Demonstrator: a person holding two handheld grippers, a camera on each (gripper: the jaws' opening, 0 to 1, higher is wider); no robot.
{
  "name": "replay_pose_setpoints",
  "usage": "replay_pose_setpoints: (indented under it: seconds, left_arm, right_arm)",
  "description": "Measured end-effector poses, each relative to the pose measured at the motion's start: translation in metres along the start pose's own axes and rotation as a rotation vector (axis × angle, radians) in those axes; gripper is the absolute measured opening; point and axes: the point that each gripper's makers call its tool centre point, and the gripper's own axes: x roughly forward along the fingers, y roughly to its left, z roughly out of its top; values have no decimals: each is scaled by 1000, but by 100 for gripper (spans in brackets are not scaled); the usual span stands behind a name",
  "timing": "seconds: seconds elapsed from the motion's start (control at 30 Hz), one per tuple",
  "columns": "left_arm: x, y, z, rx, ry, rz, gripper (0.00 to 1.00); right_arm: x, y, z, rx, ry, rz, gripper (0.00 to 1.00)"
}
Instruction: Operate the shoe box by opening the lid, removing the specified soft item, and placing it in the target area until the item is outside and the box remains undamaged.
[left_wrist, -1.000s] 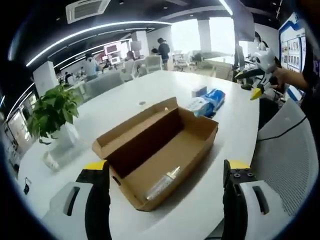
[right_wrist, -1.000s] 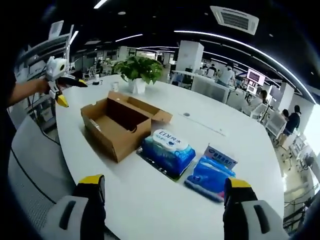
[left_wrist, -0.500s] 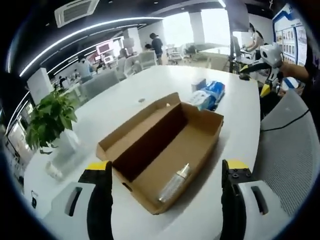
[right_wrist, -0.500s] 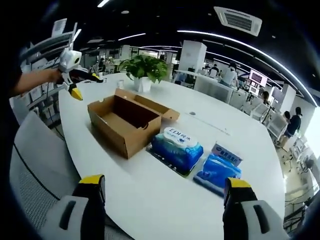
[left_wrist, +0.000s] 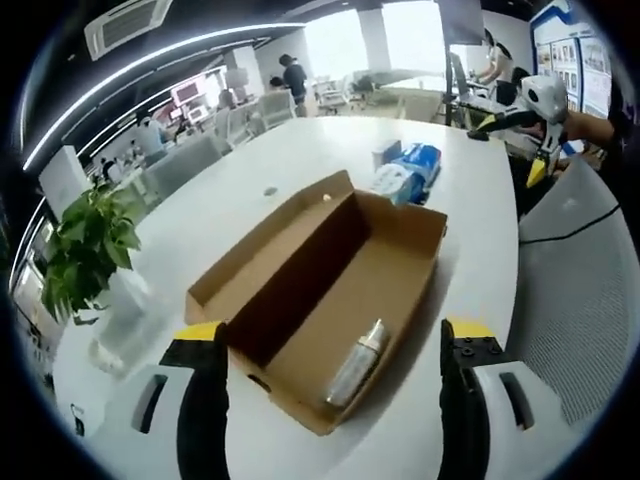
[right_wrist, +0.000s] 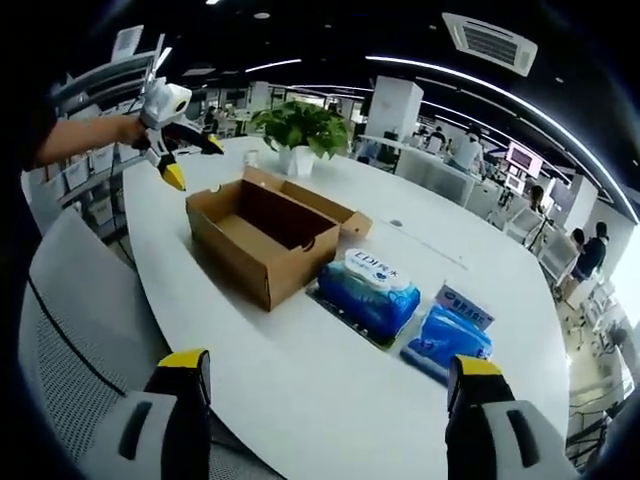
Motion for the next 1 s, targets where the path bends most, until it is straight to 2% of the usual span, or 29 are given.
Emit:
replay_pose_setpoints:
  seconds: [0.27, 0.47, 0.83, 1.0]
  left_arm:
    - [11, 4, -1, 35, 39, -32, 87]
    - [17, 2, -2, 58, 61, -79, 84]
    - [37, 3, -15, 122, 144, -138, 77]
    - [48, 3, -24, 148, 197, -180, 70]
  right_arm:
    - [0, 5, 3, 4, -10, 6, 98]
    - [-2, 6, 3, 9, -11, 8, 98]
    - [-1, 13, 0, 11, -3, 24, 98]
    - [-1, 15, 2, 12, -4, 31, 97]
